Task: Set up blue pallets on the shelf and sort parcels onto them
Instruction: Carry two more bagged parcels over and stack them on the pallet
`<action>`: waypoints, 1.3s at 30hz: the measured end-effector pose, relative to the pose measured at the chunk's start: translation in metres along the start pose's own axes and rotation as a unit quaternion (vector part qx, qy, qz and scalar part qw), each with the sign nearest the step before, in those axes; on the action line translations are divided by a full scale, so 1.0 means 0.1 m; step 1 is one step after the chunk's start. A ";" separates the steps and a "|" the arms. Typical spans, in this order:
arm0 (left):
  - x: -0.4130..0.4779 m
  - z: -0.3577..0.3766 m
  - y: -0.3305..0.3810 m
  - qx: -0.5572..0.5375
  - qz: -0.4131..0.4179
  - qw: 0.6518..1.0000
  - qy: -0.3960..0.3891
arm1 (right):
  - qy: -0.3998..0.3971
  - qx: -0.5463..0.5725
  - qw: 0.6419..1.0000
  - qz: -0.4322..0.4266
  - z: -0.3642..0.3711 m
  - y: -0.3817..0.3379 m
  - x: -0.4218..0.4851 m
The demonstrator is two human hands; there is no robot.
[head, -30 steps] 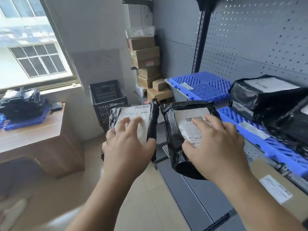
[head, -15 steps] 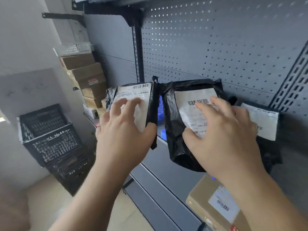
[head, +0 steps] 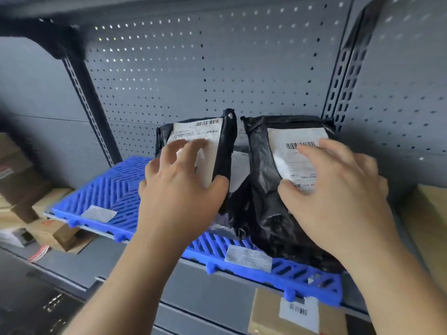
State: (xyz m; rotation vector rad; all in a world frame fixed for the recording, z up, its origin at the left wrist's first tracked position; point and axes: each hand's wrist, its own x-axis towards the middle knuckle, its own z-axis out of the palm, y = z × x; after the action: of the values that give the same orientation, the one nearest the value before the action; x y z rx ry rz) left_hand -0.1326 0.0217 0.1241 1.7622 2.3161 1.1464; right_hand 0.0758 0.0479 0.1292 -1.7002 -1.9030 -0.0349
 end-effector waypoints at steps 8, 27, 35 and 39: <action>0.43 0.13 -0.08 -0.004 0.056 0.995 -0.085 | 0.011 -0.029 0.994 0.108 0.05 -0.01 0.09; 0.52 0.21 -0.15 -0.021 0.125 0.990 -0.069 | 0.014 -0.039 0.989 0.142 0.11 -0.18 0.05; 0.45 0.10 -0.24 -0.058 0.130 0.987 -0.068 | 0.021 -0.022 0.989 0.145 0.08 -0.29 -0.08; 0.42 0.08 -0.26 -0.081 0.141 0.985 -0.064 | 0.044 -0.019 0.986 0.161 0.04 -0.29 -0.22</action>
State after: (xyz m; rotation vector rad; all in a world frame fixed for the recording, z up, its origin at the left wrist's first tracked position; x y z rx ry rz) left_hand -0.1657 0.0586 0.1208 2.0788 1.8888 1.1778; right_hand 0.0476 0.0242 0.1263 -1.9791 -1.5548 -0.0202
